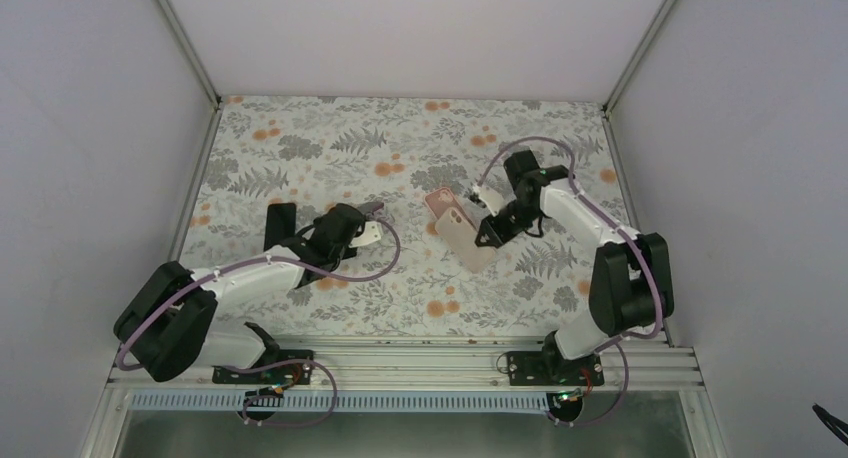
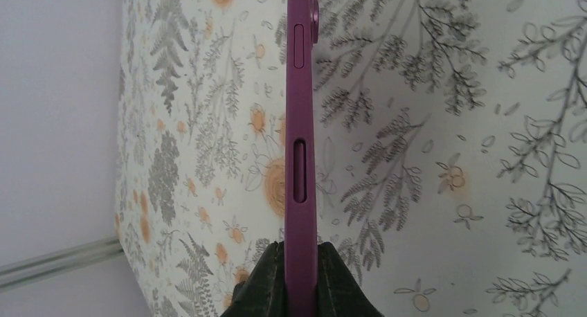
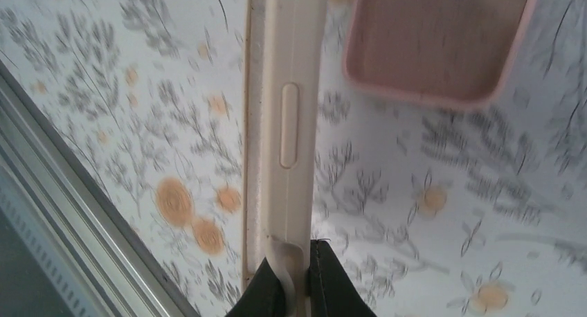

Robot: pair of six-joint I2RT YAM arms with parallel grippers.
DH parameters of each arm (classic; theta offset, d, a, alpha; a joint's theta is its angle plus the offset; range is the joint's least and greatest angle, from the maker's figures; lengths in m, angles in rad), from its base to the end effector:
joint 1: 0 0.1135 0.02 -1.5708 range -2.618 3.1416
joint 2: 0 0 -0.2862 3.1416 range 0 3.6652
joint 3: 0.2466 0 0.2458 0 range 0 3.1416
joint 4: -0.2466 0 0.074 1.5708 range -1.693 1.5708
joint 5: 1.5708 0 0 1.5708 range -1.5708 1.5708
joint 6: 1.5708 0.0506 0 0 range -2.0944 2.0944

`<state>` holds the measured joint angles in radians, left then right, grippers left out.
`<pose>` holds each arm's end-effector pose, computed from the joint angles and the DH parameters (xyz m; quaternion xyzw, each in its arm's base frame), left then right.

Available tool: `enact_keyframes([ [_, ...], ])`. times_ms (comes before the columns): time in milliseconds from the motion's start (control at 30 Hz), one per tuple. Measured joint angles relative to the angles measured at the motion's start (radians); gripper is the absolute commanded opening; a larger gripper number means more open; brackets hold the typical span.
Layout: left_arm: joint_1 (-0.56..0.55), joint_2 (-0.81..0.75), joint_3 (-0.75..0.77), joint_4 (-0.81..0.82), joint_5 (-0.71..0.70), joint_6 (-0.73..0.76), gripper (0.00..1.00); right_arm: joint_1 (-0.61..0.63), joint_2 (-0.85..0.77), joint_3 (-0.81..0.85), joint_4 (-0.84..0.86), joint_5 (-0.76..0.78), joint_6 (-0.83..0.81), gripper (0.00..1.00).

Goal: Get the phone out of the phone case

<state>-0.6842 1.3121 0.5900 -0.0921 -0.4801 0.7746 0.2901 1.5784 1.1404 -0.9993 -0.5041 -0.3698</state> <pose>0.2061 -0.1380 0.1912 0.5361 0.7315 0.2369 0.3484 0.2606 0.1033 0.2357 -0.3288 0.9087 0.2461 0.0745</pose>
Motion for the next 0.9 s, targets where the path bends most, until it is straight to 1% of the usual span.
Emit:
enact_keyframes([
  [100, -0.017, 0.002, -0.027, 0.006, -0.009, -0.002, 0.02, -0.017, -0.041, -0.090, -0.006, 0.031, -0.026, 0.03],
  [167, -0.037, 0.002, -0.034, 0.008, -0.015, -0.008, 0.03, -0.024, -0.046, -0.122, -0.012, 0.049, -0.045, 0.04],
  [233, -0.056, 0.003, -0.033, 0.004, -0.009, -0.020, 0.07, -0.031, -0.046, -0.134, -0.019, 0.065, -0.076, 0.04],
  [267, -0.066, 0.006, -0.032, 0.001, -0.008, -0.027, 0.12, -0.030, -0.043, -0.134, -0.026, 0.071, -0.095, 0.04],
  [300, -0.075, 0.010, -0.031, -0.002, -0.006, -0.034, 0.18, -0.030, -0.036, -0.133, -0.029, 0.074, -0.113, 0.04],
  [333, -0.089, 0.016, -0.028, -0.005, -0.005, -0.043, 0.29, -0.030, -0.020, -0.133, -0.035, 0.079, -0.130, 0.05],
  [367, -0.101, 0.023, -0.024, -0.018, 0.003, -0.048, 0.42, -0.030, -0.003, -0.133, -0.038, 0.083, -0.140, 0.08],
  [400, -0.114, 0.034, -0.023, -0.042, 0.021, -0.063, 0.52, -0.030, 0.022, -0.133, -0.042, 0.091, -0.150, 0.14],
  [467, -0.136, 0.059, -0.024, -0.101, 0.055, -0.074, 0.64, -0.030, 0.065, -0.134, -0.042, 0.111, -0.168, 0.29],
  [567, -0.155, 0.067, -0.024, -0.172, 0.096, -0.095, 0.86, -0.032, 0.080, -0.136, -0.045, 0.142, -0.172, 0.61],
  [600, -0.158, 0.059, -0.016, -0.189, 0.105, -0.112, 0.93, -0.032, 0.078, -0.136, -0.052, 0.153, -0.178, 0.73],
  [633, -0.158, 0.049, -0.004, -0.212, 0.124, -0.119, 0.99, -0.032, 0.074, -0.137, -0.058, 0.166, -0.187, 0.85],
  [667, -0.158, 0.041, 0.010, -0.242, 0.147, -0.130, 1.00, -0.032, 0.066, -0.137, -0.064, 0.182, -0.188, 0.97],
  [700, -0.157, 0.031, 0.024, -0.274, 0.172, -0.142, 1.00, -0.032, 0.051, -0.138, -0.071, 0.202, -0.191, 0.99],
  [800, -0.140, -0.017, 0.100, -0.381, 0.255, -0.173, 1.00, -0.035, -0.027, -0.137, -0.085, 0.265, -0.196, 1.00],
  [900, -0.063, -0.061, 0.241, -0.467, 0.335, -0.189, 1.00, -0.056, -0.132, -0.117, -0.096, 0.356, -0.185, 1.00],
])
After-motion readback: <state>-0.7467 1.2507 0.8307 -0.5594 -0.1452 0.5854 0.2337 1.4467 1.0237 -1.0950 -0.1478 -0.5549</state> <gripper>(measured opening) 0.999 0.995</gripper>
